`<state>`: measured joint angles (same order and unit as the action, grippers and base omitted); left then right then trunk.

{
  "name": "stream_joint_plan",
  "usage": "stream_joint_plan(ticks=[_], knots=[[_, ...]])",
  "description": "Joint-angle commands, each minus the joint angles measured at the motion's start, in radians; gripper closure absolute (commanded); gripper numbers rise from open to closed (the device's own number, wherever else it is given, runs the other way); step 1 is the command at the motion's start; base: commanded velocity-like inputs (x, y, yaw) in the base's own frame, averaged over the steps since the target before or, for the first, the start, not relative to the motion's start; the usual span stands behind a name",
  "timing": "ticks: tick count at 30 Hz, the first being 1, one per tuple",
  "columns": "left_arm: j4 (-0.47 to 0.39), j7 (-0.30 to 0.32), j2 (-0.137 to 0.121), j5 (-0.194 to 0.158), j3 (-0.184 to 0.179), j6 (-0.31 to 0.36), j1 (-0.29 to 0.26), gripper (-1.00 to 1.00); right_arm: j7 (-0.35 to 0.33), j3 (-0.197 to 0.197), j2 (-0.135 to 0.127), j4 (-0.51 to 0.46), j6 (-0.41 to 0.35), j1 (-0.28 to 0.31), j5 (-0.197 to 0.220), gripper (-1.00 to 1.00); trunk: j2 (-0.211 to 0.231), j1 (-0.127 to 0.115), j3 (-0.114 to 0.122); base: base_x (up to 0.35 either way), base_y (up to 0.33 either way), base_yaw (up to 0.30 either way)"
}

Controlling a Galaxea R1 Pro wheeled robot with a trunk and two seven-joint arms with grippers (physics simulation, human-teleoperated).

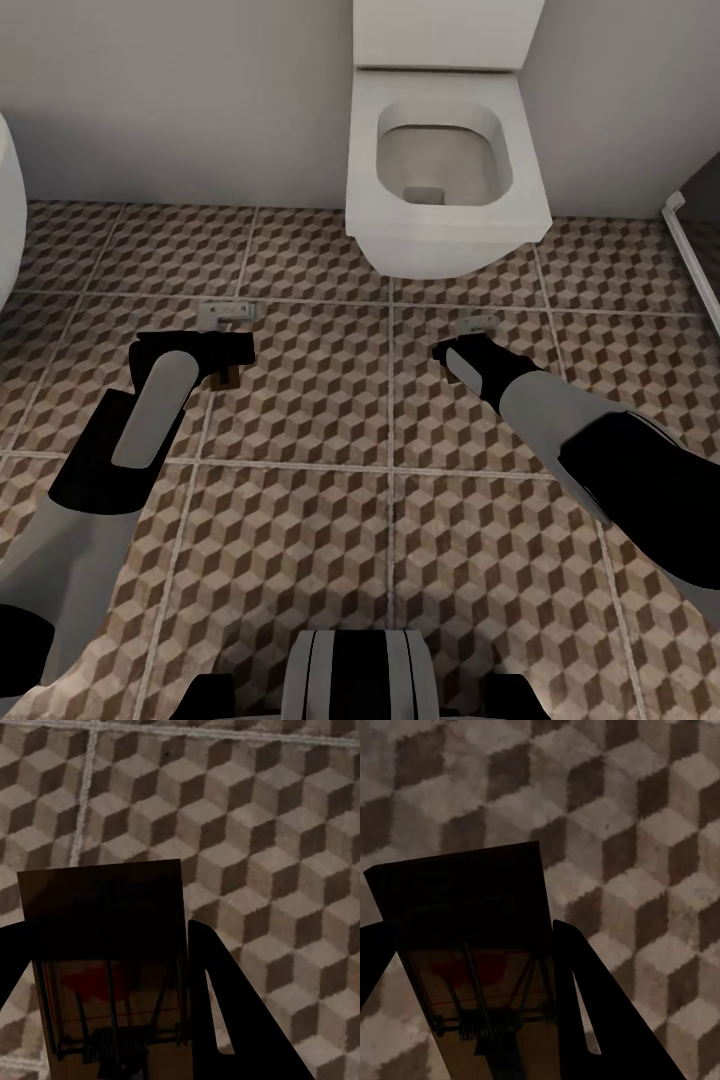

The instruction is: Take the four mousetraps from the cabinet in the bathroom and place them on the bathroom floor. Make sure all four end up on the same floor surface, and ensure that at least two of them are either under or directly next to the same bathroom sink.

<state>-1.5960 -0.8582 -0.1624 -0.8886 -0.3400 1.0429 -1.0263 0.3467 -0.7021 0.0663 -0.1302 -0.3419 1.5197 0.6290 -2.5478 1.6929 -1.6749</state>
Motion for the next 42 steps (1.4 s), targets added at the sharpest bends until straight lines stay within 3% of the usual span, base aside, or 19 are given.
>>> stream_joint_plan(ticks=[1, 10, 14, 25, 26, 42], knots=[[-0.001, -0.010, -0.001, -0.006, -0.002, 0.004, -0.001, 1.00, 0.005, -0.008, 0.000, -0.002, -0.005, 0.000, 0.010, 1.00, 0.000, 0.000, -0.001, 0.000, 0.000, 0.000], [-0.001, -0.010, 0.000, -0.006, -0.002, 0.004, -0.001, 1.00, 0.005, -0.008, 0.000, -0.002, -0.005, 0.000, 0.011, 1.00, 0.000, 0.000, -0.001, 0.000, 0.000, 0.000], [-0.001, -0.010, 0.000, -0.006, -0.002, 0.004, -0.001, 1.00, 0.005, -0.008, 0.000, -0.002, -0.005, 0.000, 0.011, 1.00, -0.001, 0.002, -0.016, 0.000, 0.000, 0.000], [-0.001, -0.010, 0.000, -0.006, -0.002, 0.004, -0.001, 1.00, 0.005, -0.008, 0.000, -0.002, -0.006, 0.000, 0.010, 1.00, -0.001, 0.002, -0.016, 0.000, 0.000, 0.000], [-0.001, -0.010, 0.000, -0.006, -0.002, 0.004, -0.001, 1.00, 0.005, -0.008, 0.000, -0.002, -0.006, 0.000, 0.010, -1.00, -0.001, 0.002, -0.016, 0.000, 0.000, 0.000], [-0.001, -0.011, 0.001, -0.006, -0.001, 0.004, -0.001, 1.00, 0.005, -0.008, 0.000, -0.002, -0.006, 0.000, 0.011, -1.00, -0.001, 0.002, -0.016, 0.000, 0.000, 0.000]])
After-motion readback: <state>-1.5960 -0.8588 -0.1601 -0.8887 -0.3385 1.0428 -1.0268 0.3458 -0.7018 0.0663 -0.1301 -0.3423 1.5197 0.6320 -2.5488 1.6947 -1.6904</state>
